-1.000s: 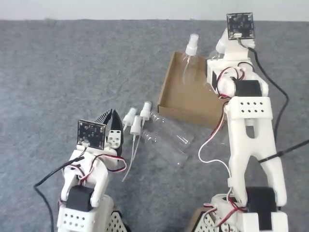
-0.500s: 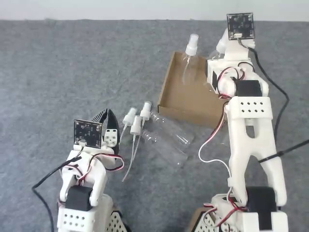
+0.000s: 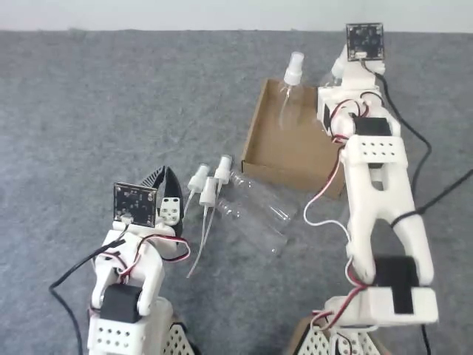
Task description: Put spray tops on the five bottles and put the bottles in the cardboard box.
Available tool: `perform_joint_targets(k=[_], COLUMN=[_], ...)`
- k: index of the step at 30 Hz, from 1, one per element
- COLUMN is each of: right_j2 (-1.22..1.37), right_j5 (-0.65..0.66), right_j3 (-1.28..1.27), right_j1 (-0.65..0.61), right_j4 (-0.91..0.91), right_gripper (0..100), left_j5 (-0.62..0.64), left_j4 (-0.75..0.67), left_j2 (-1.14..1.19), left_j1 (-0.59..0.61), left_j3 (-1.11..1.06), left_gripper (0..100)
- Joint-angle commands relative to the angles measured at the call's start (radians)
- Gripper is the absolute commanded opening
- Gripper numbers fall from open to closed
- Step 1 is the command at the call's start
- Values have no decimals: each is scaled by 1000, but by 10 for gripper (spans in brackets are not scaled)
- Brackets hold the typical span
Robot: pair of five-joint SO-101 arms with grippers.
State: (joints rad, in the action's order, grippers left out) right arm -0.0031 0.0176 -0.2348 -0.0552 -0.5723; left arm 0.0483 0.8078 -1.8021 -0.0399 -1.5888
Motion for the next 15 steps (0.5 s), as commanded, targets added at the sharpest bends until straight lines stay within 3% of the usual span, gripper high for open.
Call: perform_joint_targets(k=[1,15], right_j2=[16,165], right_j5=[-15,-11], right_j3=[14,15], right_j1=[31,45], right_j4=[76,217], right_gripper=[6,6], left_j5=[5,5], left_j4=[-26,-28], left_j2=[-14,-14], left_j1=[0,-2], left_j3=[25,19], left_gripper=[11,12])
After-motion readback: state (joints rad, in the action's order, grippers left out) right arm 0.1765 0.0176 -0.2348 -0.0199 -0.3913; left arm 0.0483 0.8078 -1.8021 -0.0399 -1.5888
